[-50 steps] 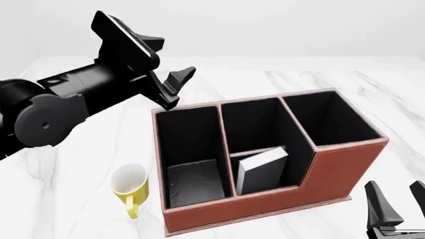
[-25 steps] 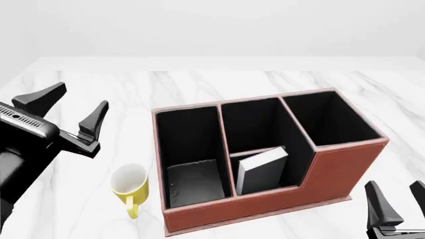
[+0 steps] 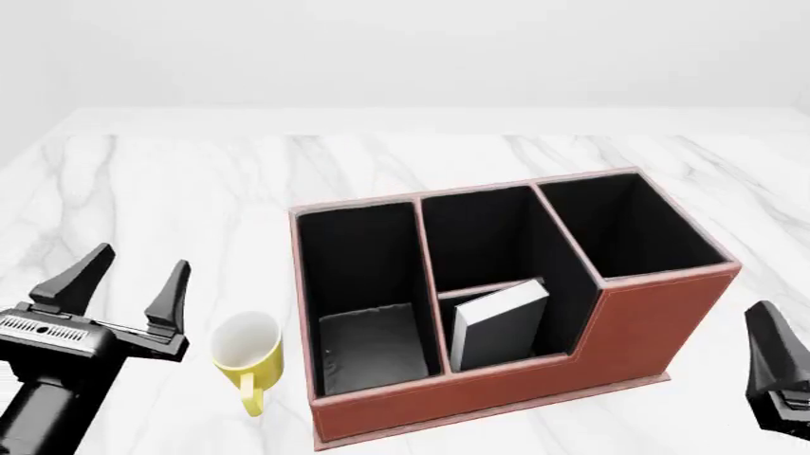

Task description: Pick up the book and place it in the back compartment of the caddy.

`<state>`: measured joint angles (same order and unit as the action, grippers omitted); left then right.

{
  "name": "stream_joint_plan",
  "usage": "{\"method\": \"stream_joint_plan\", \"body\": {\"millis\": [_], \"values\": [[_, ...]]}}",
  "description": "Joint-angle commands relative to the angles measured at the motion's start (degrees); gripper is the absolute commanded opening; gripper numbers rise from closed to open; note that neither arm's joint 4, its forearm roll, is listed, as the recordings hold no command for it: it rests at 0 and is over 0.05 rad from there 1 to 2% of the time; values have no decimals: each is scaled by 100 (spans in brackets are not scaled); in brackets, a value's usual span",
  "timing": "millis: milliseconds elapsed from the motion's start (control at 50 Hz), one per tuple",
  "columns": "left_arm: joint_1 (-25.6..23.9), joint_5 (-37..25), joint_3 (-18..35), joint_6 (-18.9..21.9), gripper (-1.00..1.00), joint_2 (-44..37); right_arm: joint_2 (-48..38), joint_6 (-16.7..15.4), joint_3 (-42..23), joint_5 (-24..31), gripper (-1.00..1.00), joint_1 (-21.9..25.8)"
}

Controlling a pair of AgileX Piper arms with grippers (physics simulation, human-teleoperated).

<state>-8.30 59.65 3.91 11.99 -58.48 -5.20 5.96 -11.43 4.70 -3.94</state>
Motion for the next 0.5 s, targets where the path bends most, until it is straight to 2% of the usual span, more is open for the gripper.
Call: {"method": "stream_joint_plan", "body": {"millis": [20, 60, 80, 100, 180, 240, 280, 300, 320, 380, 400, 420, 500], "values": [[87, 985, -344, -251, 100, -592, -124, 216, -2070, 1234, 100, -28], [101, 947, -354, -261, 100, -533, -207, 209, -2808, 1615, 100, 69], [101, 943, -354, -261, 100, -530, -208, 209, -2813, 1620, 100, 69], [107, 916, -356, -279, 100, -493, -241, 199, -3119, 1757, 100, 108], [87, 829, -373, -302, 100, -379, -521, 284, -4568, 2335, 100, 177], [65, 778, -382, -308, 100, -308, -781, 364, -5964, 2912, 100, 239], [66, 700, -385, -313, 100, -219, -921, 418, -6675, 3222, 100, 275], [66, 695, -385, -313, 100, -214, -924, 418, -6683, 3227, 100, 275], [71, 649, -386, -323, 100, -160, -1032, 444, -7188, 3450, 100, 279], [67, 493, -389, -332, 100, 6, -1345, 416, -8382, 3973, 100, 350], [64, 482, -389, -335, 100, 15, -1395, 411, -8546, 4048, 100, 350], [53, 498, -389, -327, 100, -10, -1558, 314, -9158, 4308, 100, 396], [50, 569, -389, -328, 100, -89, -1932, 383, -10523, 4914, 100, 344]]}}
